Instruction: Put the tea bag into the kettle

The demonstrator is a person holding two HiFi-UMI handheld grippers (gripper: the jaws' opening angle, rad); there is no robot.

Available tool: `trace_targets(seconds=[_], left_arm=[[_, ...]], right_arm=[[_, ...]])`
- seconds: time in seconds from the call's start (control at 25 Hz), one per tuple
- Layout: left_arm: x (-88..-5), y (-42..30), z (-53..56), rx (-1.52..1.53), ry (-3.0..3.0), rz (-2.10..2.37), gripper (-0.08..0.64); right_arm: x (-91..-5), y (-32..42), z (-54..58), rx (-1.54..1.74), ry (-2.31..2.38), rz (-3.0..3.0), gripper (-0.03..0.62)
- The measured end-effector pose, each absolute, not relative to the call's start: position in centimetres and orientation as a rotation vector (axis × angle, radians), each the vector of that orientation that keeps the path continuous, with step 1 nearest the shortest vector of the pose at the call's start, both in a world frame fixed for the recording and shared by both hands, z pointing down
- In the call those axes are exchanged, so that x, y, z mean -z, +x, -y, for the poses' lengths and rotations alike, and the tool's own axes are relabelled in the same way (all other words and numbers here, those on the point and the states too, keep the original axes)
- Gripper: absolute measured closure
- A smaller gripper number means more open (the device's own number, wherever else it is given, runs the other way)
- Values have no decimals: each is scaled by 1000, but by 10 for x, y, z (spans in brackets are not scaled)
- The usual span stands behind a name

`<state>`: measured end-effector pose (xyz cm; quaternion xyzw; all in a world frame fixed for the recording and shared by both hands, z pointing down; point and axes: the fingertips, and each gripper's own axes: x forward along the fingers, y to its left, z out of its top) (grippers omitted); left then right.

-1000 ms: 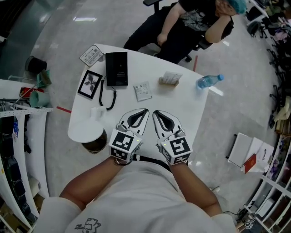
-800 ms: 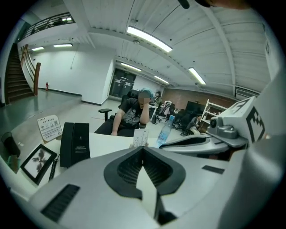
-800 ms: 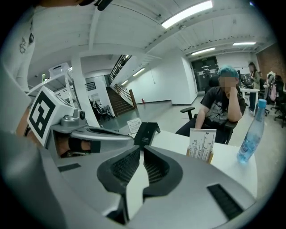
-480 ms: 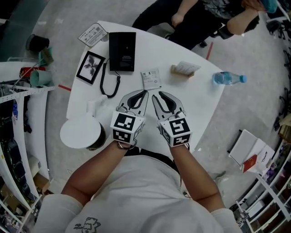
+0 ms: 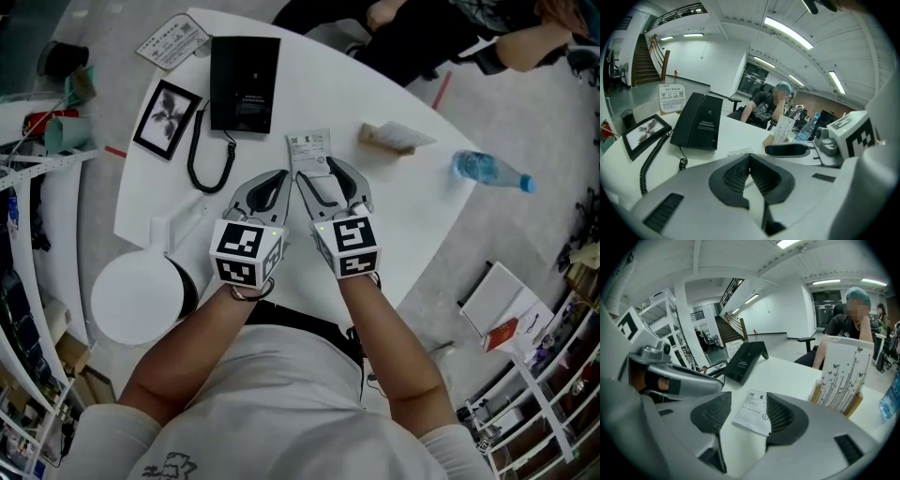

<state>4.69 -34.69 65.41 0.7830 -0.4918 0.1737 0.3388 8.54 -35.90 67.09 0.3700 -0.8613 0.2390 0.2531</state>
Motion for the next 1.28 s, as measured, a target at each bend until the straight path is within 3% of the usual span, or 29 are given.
trace_targets(seconds=[0.2, 0.44, 1.04, 1.16, 1.28], left_arm=[[-677, 38, 352, -439, 1981, 1321, 551], [-695, 37, 342, -467, 1950, 1328, 551], [-697, 29, 339, -413, 1909, 1369, 551], [-697, 31, 336, -406, 1907, 1359, 551], [-696, 32, 332, -406, 1909, 1352, 551]], right_arm=[[-703, 82, 364, -634, 973, 2302, 316], [-722, 76, 370, -593, 943, 2277, 298], [-738, 73, 364, -441, 873, 2196, 299], [-736, 70, 362, -411, 842, 2195, 328], [-736, 64, 355, -403, 803, 2191, 409]])
